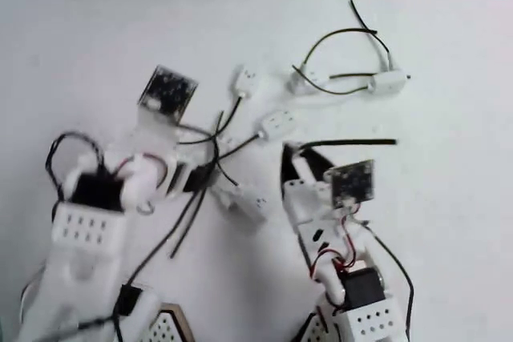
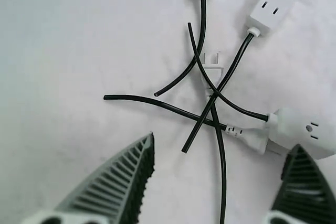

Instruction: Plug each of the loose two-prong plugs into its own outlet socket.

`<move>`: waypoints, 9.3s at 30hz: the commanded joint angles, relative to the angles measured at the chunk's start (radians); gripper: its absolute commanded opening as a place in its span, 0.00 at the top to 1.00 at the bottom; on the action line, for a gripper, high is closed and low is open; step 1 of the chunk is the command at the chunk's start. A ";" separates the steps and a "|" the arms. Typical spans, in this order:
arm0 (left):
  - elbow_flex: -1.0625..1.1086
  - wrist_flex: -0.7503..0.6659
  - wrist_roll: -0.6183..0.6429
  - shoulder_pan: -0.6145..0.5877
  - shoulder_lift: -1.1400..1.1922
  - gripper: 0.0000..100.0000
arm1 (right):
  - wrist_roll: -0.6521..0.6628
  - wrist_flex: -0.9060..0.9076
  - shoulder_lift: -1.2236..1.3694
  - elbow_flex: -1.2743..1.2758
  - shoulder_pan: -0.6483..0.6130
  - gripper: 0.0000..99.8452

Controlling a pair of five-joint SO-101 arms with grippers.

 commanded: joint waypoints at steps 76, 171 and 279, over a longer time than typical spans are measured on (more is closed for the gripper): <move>-0.925 0.212 -0.304 0.185 1.316 0.98 | -0.109 -0.099 -0.004 -0.055 0.157 0.98; 0.641 -0.474 -0.187 -0.297 -0.220 0.71 | 0.288 -0.503 1.575 -0.686 -0.102 0.98; 0.644 -0.476 -0.187 -0.302 -0.222 0.71 | 0.267 0.035 1.747 -1.339 0.570 0.94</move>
